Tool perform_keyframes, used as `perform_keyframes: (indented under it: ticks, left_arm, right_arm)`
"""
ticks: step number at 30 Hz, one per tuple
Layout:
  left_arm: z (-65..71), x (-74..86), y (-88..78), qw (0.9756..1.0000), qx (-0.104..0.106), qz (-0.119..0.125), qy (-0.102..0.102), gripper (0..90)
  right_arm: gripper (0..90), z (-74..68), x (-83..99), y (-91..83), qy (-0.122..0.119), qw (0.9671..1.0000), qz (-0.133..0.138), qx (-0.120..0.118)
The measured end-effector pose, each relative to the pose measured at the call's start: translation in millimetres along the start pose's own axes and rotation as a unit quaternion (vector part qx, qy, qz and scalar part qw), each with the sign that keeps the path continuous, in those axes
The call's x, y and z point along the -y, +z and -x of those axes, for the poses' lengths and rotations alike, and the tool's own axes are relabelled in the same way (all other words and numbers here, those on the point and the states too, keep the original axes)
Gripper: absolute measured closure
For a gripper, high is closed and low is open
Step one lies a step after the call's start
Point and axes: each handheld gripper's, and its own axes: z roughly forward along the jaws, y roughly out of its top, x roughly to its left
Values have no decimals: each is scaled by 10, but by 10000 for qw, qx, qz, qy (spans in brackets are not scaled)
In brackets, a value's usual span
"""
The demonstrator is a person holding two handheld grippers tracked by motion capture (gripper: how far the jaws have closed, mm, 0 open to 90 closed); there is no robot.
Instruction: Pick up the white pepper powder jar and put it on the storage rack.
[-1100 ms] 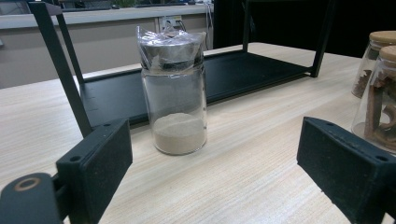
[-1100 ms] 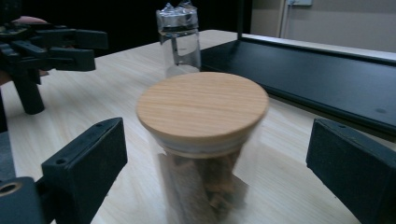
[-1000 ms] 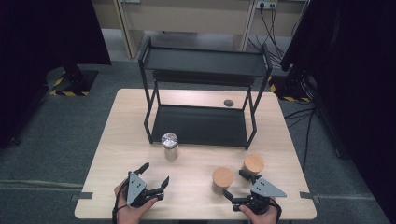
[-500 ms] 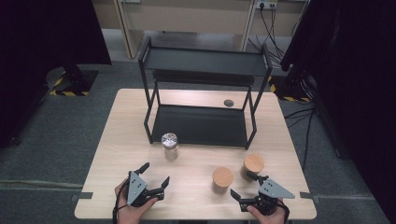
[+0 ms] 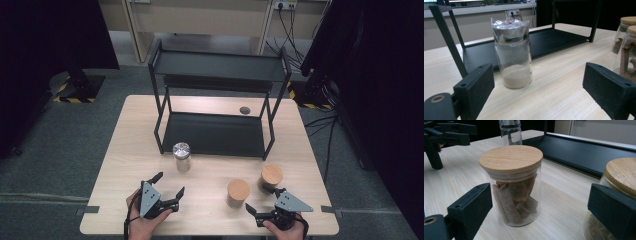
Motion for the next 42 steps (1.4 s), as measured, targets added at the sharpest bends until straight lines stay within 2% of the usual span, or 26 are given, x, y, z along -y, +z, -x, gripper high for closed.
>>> perform_keyframes:
  ticks: [12,16,23,30,36,40,42]
  left_arm:
    - [-95,-158,283,9998,-164,116,38,102]
    - [-128,-179,353,9997,-221,106,18,106]
    - [-162,-225,551,9996,-270,49,102,118]
    - [-221,-254,731,9994,-344,-6,96,129]
    - [-262,-241,831,9990,-444,-51,34,142]
    - [-277,-238,891,9990,-447,-84,41,161]
    - [-283,-240,917,9989,-453,-76,-21,175]
  right_arm:
    - [58,-8,1,-2,-36,10000,-1,-6]
    - [58,-10,0,0,-40,10000,-13,-10]
    - [58,-16,0,2,-81,10000,-18,-7]
    - [59,-17,0,3,-89,10000,-19,-12]
    - [59,-17,0,1,-93,10000,-14,-13]
    - [59,-19,0,3,-103,9999,-20,-12]
    - [59,-22,0,4,-112,9999,-26,-14]
